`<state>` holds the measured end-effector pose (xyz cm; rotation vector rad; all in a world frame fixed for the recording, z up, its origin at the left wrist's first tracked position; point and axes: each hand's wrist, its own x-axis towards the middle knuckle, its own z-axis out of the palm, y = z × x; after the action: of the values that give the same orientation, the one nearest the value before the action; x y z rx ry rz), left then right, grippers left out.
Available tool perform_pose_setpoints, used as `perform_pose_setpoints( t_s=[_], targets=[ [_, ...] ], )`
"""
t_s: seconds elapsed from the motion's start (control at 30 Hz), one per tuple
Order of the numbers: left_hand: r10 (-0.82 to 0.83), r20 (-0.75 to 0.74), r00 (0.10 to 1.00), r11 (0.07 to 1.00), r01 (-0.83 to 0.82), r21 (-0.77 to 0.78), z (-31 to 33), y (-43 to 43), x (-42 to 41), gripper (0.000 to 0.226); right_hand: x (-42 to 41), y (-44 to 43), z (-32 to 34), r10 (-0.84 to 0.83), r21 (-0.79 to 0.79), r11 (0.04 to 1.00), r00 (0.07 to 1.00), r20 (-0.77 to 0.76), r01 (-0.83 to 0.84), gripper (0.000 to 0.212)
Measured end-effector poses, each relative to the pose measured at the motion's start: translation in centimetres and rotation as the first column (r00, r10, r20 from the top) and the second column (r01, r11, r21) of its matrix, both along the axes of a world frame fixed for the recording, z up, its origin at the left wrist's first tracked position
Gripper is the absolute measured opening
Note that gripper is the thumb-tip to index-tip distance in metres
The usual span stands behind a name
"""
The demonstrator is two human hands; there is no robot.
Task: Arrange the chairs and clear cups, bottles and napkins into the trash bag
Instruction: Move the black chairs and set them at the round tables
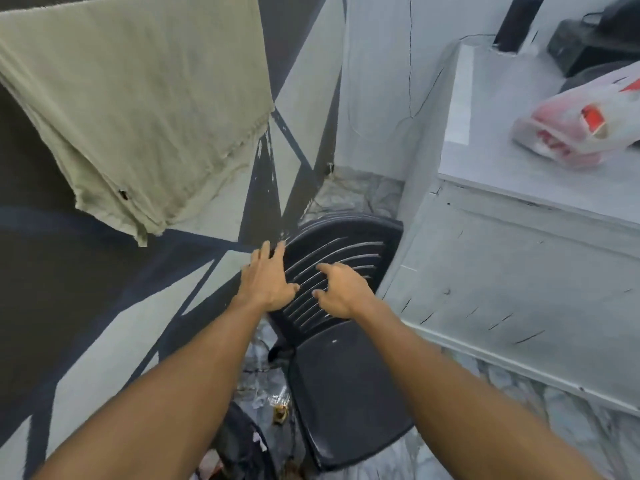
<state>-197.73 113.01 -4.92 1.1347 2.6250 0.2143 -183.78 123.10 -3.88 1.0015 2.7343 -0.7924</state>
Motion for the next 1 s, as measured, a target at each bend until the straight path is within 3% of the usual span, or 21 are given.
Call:
perform_pose_setpoints(
  t_s=[0.1, 0.2, 0.33, 0.5, 0.57, 0.7, 0.77, 0.83, 0.9, 0.93, 1.0],
  targets=[
    [0.007, 0.029, 1.0, 1.0, -0.007, -0.008, -1.6, 1.4, -3.6, 0.097, -3.4, 0.9, -0.8, -0.051, -0.031, 0.998, 0.999, 0.008, 0.051, 0.065],
    [-0.003, 0.194, 0.981, 0.997, -0.011, 0.072, -2.6, 1.8, -4.1, 0.084, -5.2, 1.2, -1.8, -0.128, -0.091, 0.988, 0.992, -0.019, 0.126, 0.067],
    [-0.005, 0.207, 0.978, 0.989, -0.025, 0.143, -1.5, 1.8, -3.3, 0.074, -5.7, 0.6, -2.4, -0.317, -0.238, 0.926, 0.945, -0.076, 0.292, 0.074],
    [-0.123, 0.409, 0.904, 0.983, 0.053, 0.177, 1.7, 0.2, -1.6, 0.024, -3.9, -0.6, -0.7, -0.619, -0.472, 0.721, 0.778, -0.108, 0.508, 0.086],
    [-0.201, 0.485, 0.851, 0.975, 0.126, 0.183, 3.6, -0.5, 0.1, 0.024, -2.0, -1.6, 0.4, -0.688, -0.529, 0.656, 0.715, -0.126, 0.538, 0.08],
    [-0.309, 0.584, 0.751, 0.95, 0.272, 0.153, 7.8, -2.3, 5.5, 0.037, 4.1, -4.5, 3.2, -0.832, -0.726, 0.481, 0.517, -0.201, 0.492, 0.036],
    [-0.321, 0.632, 0.705, 0.932, 0.355, 0.077, 10.3, -2.7, 9.0, 0.039, 8.1, -6.3, 4.5, -0.857, -0.738, 0.459, 0.466, -0.221, 0.494, 0.037],
    [-0.418, 0.462, 0.782, 0.893, 0.448, 0.049, 12.0, -1.9, 12.6, 0.038, 12.5, -8.5, 5.4, -0.867, -0.729, 0.452, 0.446, -0.223, 0.513, 0.037],
    [-0.548, 0.163, 0.821, 0.837, 0.538, 0.104, 13.1, -0.3, 17.3, 0.058, 17.1, -11.0, 6.0, -0.863, -0.713, 0.464, 0.451, -0.229, 0.526, 0.027],
    [-0.625, 0.092, 0.775, 0.78, 0.614, 0.123, 13.4, 0.6, 19.8, 0.074, 19.2, -12.1, 6.1, -0.854, -0.703, 0.478, 0.466, -0.231, 0.527, 0.026],
    [-0.823, 0.019, 0.568, 0.568, 0.823, 0.007, 13.6, 2.2, 25.7, 0.096, 23.5, -14.3, 6.0, -0.842, -0.683, 0.497, 0.486, -0.232, 0.535, 0.024]
  ],
)
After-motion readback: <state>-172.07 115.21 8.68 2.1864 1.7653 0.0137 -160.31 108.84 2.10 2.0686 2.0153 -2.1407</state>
